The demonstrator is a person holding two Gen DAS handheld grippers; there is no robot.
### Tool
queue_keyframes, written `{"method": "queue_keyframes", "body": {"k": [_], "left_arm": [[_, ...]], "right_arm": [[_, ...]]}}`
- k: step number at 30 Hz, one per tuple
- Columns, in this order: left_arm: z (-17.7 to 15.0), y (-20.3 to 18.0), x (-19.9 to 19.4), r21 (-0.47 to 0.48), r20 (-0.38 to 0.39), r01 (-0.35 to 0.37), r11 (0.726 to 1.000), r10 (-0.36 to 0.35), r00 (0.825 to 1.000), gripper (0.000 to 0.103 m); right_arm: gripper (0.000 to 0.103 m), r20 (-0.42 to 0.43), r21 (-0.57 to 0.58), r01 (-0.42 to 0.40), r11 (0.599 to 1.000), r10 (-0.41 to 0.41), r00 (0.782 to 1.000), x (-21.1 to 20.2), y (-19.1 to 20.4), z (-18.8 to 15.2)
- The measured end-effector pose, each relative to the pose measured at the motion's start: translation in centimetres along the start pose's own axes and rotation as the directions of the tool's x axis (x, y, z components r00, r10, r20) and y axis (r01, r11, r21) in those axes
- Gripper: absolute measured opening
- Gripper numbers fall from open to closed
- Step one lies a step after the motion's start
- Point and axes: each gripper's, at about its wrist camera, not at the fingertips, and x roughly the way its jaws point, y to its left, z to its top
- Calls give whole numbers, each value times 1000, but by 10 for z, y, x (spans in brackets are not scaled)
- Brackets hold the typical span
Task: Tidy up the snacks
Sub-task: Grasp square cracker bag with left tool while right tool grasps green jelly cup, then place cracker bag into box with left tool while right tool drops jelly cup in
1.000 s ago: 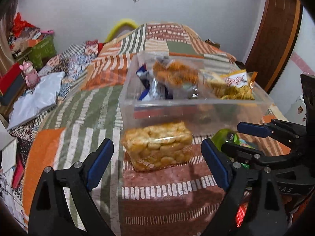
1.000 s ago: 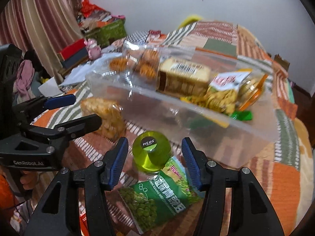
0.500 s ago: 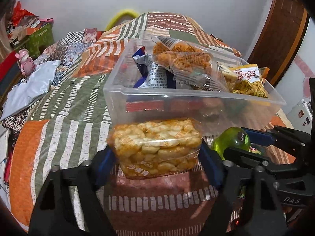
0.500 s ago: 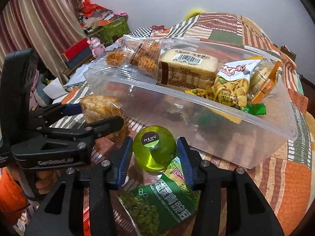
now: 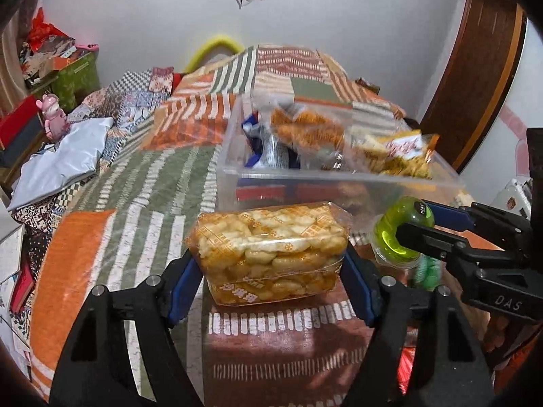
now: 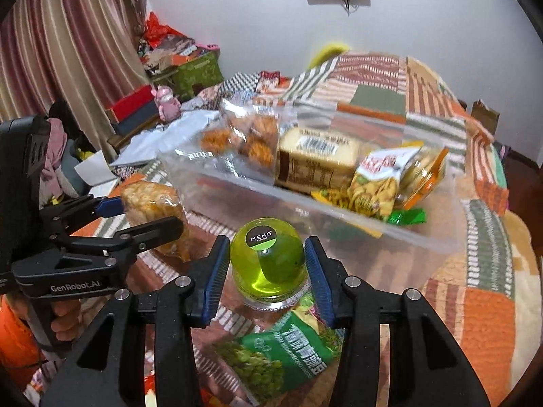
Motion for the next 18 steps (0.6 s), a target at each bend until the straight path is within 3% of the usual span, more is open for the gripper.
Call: {"method": "queue_keyframes", "body": {"k": [11,18], "left_arm": [[35,-12,-35,28,130,14,1000,-17,991,74],[57,-7,-19,16,129,-9,1000,7,992,74]], "right_arm": [[42,124,44,17,999,-22,992,-33,-12,25],[42,170,81,32,996,-46,984,-38,-26,41]]}}
